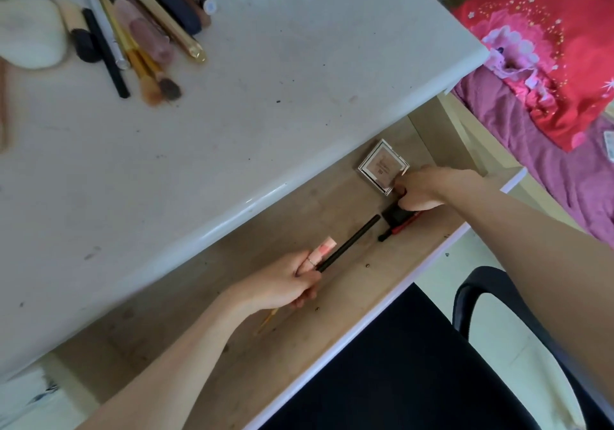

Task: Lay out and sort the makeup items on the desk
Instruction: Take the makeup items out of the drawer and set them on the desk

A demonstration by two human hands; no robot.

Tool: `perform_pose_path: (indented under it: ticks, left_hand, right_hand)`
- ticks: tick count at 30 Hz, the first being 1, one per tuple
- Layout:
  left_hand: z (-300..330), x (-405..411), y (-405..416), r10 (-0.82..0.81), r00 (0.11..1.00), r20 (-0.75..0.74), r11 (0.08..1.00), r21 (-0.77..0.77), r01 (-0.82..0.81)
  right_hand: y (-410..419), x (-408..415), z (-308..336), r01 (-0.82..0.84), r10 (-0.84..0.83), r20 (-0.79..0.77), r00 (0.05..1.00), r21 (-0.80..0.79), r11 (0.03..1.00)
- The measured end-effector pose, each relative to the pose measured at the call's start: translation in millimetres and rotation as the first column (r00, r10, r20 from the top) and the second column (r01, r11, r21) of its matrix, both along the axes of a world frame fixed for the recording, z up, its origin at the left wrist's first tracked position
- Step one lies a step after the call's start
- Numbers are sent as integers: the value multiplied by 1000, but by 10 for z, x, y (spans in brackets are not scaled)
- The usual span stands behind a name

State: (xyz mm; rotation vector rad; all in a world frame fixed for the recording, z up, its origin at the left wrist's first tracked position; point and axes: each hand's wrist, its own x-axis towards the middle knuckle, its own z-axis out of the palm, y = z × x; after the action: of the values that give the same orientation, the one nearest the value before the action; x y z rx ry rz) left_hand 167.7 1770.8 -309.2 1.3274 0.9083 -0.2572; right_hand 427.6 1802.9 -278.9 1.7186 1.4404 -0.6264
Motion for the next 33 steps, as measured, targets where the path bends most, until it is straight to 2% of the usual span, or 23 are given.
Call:
perform_pose_path:
  ticks: [4, 9, 13, 17, 20, 22, 26, 30, 33]
  left_hand:
    - [-15, 18, -13, 41, 999, 8, 999, 3, -41]
    - [-15, 26, -34, 111, 994, 19, 993, 22, -112]
    - [-38, 8, -79, 124, 992, 13, 992, 14, -124]
    - [-40, 16, -100, 146, 989, 19, 989, -6, -146]
    - [14, 9, -109, 143, 990, 9, 990, -5, -143]
    - [71, 1, -105, 128, 992, 10, 992, 7, -128]
    - [269, 11, -78, 85, 989, 122, 996, 12, -87]
    - [533, -4, -76, 110, 968, 224, 993, 12, -116]
    - [786, -73, -14, 209, 922, 326, 975, -1, -221]
  right_hand:
    - [49, -49, -39, -38, 39, 31, 999, -33, 999]
    - [-37, 1, -82, 5, -5, 7, 1000, -28, 1000]
    - [-174, 105, -155, -171, 170, 18, 985, 128, 977]
    - [-224, 148, -175, -181, 185, -6, 983, 186, 966]
    - [-255, 80, -182, -283, 283, 33, 958, 244, 928]
    - [-283, 42, -193, -295, 296, 41, 954, 282, 913]
    - [-329, -32, -116, -180, 202, -19, 979, 379, 908]
    - [-455, -212, 142, -12, 93, -140, 986, 495, 869]
    - [-590, -418, 399, 231, -77, -279, 957, 576, 784]
